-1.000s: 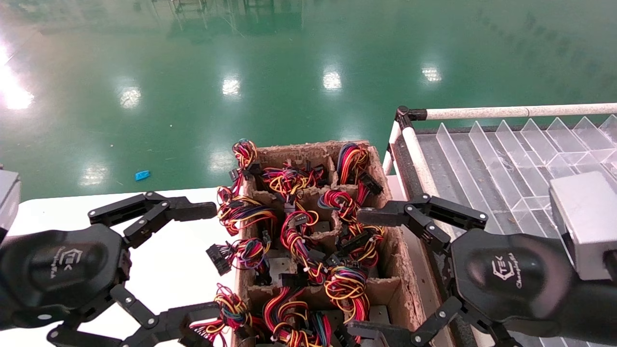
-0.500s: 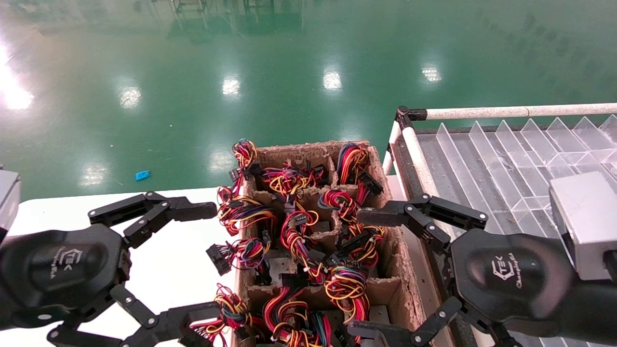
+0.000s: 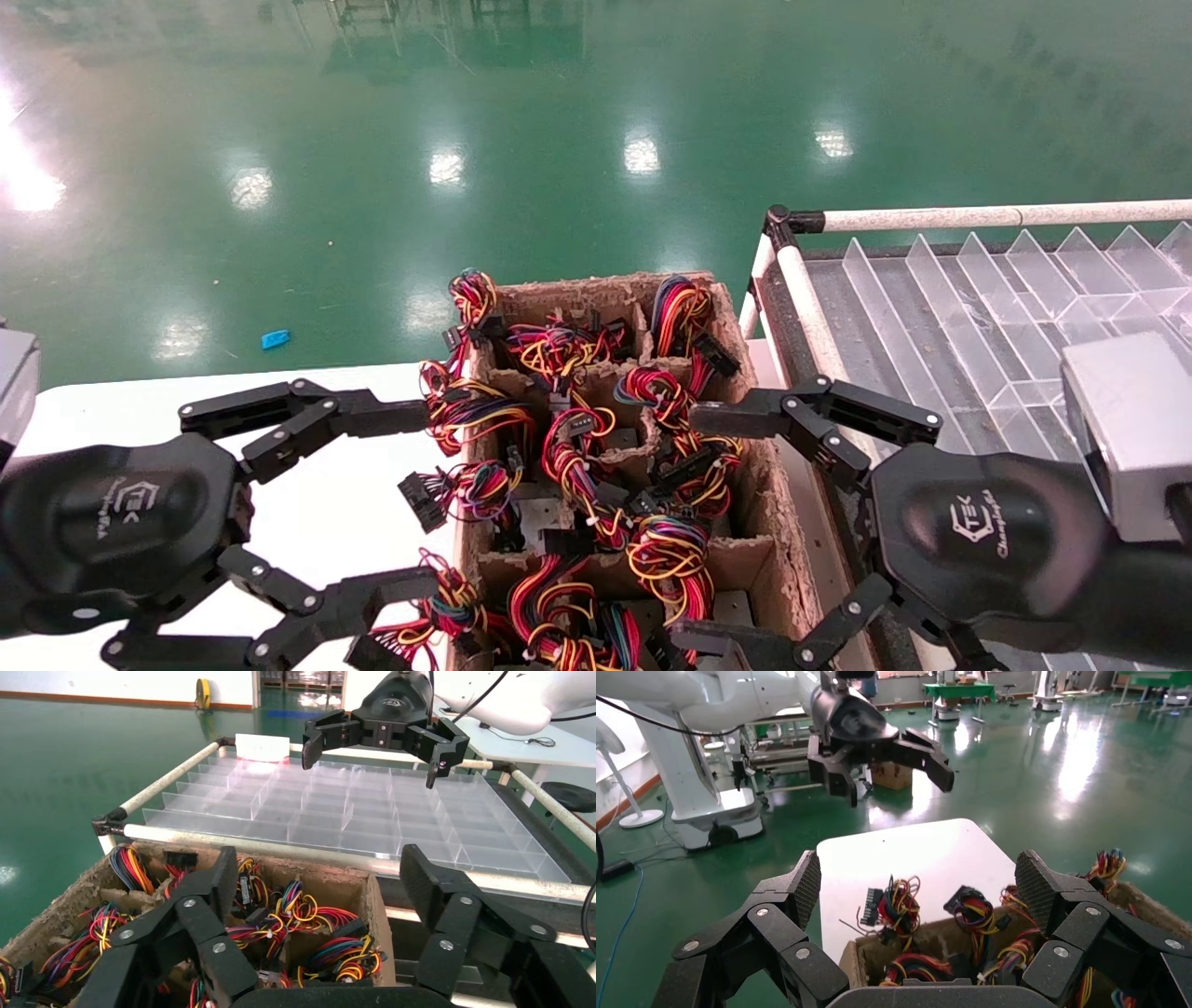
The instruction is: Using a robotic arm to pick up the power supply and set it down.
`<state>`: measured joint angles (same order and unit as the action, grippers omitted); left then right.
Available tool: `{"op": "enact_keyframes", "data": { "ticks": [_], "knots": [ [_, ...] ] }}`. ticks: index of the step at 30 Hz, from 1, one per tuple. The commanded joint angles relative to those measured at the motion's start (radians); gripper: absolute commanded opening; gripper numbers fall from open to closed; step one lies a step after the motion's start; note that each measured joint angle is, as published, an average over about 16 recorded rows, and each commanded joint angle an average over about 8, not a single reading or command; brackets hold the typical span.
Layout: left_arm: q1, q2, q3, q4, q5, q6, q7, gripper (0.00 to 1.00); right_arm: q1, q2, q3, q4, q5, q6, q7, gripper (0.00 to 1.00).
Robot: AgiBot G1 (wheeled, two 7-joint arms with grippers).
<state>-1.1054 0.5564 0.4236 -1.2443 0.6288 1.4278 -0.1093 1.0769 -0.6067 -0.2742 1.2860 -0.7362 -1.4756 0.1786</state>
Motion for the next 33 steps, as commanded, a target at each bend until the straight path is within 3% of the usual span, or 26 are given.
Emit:
{"op": "enact_keyframes", "data": {
  "ticks": [1,8,14,25,28,33],
  "knots": [
    [0.000,0.000,0.000,0.000,0.000,0.000,0.000,0.00,0.000,0.002,0.002,-0.001,0.001,0.001,-0.001,1.00],
    [0.000,0.000,0.000,0.000,0.000,0.000,0.000,0.00,0.001,0.000,0.012,0.015,-0.041,0.072,-0.029,1.00],
    [0.000,0.000,0.000,0.000,0.000,0.000,0.000,0.00,0.006,-0.010,-0.014,0.031,-0.139,0.120,-0.061,1.00],
    [0.000,0.000,0.000,0.000,0.000,0.000,0.000,0.00,0.016,-0.023,-0.080,0.037,-0.307,0.147,-0.098,0.98],
    [0.000,0.000,0.000,0.000,0.000,0.000,0.000,0.00,0.017,-0.030,-0.095,0.031,-0.336,0.147,-0.104,0.77],
    [0.000,0.000,0.000,0.000,0.000,0.000,0.000,0.00,0.020,-0.051,-0.117,0.016,-0.374,0.152,-0.114,0.17]
  ]
}}
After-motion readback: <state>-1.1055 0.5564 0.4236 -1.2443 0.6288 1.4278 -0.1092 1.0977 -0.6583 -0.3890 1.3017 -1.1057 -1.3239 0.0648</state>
